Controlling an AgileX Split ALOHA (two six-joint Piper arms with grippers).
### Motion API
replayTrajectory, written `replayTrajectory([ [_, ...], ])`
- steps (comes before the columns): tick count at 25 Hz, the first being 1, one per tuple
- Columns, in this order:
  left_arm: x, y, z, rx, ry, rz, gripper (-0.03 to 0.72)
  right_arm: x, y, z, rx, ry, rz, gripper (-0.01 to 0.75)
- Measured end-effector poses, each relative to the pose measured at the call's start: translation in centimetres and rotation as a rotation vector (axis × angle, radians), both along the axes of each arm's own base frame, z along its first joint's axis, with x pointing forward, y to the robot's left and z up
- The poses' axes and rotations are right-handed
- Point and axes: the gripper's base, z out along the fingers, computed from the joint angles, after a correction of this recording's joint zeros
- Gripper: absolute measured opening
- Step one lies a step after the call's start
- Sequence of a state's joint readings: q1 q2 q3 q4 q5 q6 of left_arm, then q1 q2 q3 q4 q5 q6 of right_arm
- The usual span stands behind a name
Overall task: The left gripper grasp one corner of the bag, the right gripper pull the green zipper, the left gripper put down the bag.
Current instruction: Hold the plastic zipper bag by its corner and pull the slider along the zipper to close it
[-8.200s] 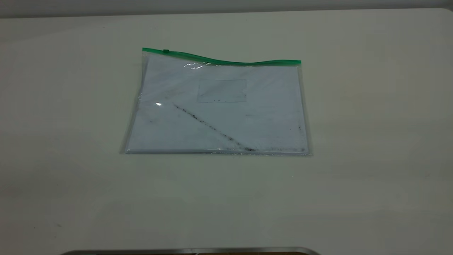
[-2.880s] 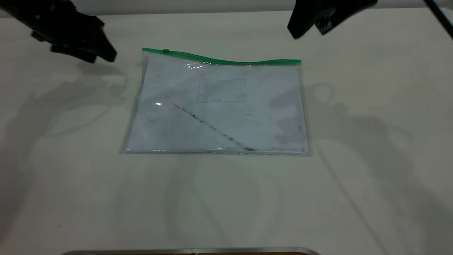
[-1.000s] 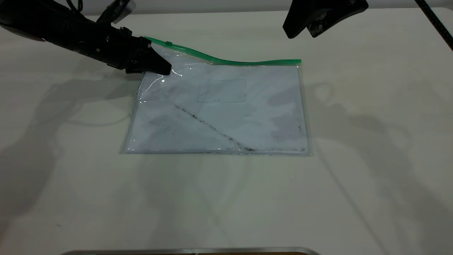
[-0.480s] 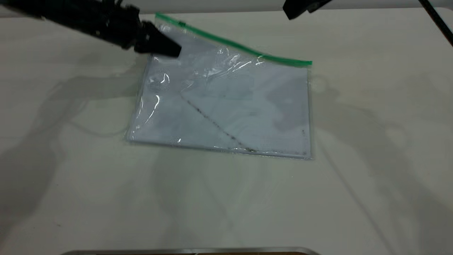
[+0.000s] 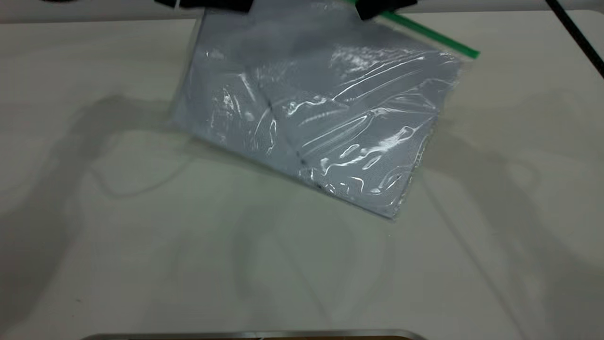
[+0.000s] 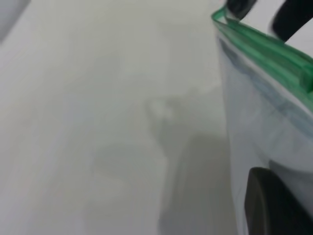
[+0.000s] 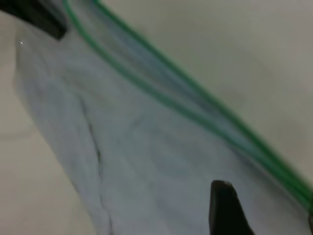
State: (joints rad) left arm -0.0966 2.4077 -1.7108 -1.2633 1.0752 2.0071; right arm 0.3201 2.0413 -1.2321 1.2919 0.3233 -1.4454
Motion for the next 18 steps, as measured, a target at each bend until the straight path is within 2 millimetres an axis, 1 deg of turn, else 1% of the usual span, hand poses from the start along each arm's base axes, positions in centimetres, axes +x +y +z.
replayTrajectory([
  [2, -0.2, -0.4, 0.6, 0.014, -0.023, -0.021, 0.054, 0.1, 0.3, 0.3, 0.028, -0.029, 0.019, 0.44],
  [4, -0.5, -0.7, 0.6, 0.044, -0.033, -0.051, 0.054, 0.0, 0.7, 0.6, 0.078, -0.048, 0.057, 0.44],
  [8, -1.5, -2.6, 0.5, 0.155, -0.074, -0.15, 0.054, -0.5, 1.9, 1.5, 0.193, -0.101, 0.185, 0.44],
  [13, -2.3, -4.8, -0.3, 0.285, -0.107, -0.212, 0.055, -0.3, 2.2, 1.8, 0.146, -0.237, 0.287, 0.44],
  [18, -2.3, -5.6, -0.5, 0.32, -0.14, -0.207, 0.055, -0.2, 2.2, 0.8, 0.142, -0.218, 0.283, 0.44],
])
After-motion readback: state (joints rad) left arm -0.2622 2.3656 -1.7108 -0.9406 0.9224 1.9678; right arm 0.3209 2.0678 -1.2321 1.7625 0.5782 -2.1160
